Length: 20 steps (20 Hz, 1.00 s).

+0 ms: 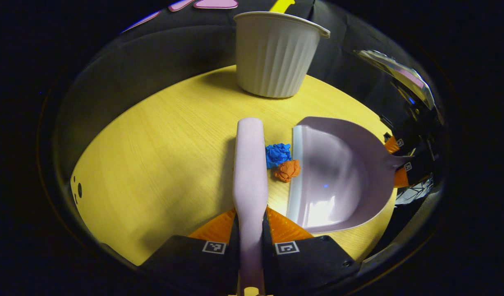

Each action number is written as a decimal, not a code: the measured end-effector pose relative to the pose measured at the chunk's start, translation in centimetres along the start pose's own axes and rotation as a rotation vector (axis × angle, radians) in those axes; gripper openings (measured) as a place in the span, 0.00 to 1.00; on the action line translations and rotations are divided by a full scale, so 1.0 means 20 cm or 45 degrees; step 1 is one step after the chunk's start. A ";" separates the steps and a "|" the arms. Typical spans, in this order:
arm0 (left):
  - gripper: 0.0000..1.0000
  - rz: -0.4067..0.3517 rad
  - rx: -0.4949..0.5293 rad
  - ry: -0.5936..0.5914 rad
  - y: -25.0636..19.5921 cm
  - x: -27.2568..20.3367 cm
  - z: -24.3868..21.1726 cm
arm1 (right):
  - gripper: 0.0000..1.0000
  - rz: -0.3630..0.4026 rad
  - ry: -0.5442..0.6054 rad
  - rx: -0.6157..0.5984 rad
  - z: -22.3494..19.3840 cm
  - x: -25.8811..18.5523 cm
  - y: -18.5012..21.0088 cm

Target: Pick up the small broom and dustpan from the desktop, sweep the trash into the dustpan with the broom, and then empty the trash into the garbage bin.

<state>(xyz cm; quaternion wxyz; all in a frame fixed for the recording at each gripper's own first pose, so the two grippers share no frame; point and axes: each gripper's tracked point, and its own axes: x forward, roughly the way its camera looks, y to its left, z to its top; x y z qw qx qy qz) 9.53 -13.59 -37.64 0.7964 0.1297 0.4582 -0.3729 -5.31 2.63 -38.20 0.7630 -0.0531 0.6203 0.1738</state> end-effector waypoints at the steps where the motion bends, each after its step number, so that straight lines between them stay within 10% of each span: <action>1: 0.29 -0.024 -0.001 0.001 -0.04 0.00 0.00 | 0.35 0.001 -0.004 0.000 0.00 0.00 0.00; 13: 0.31 -0.009 -0.128 -0.113 -0.12 -0.16 -0.01 | 0.35 -0.010 -0.182 0.075 0.01 0.03 -0.02; 20: 0.28 0.174 -0.252 -0.180 0.32 -0.31 -0.25 | 0.35 -0.076 -0.179 0.225 0.08 -0.15 -0.01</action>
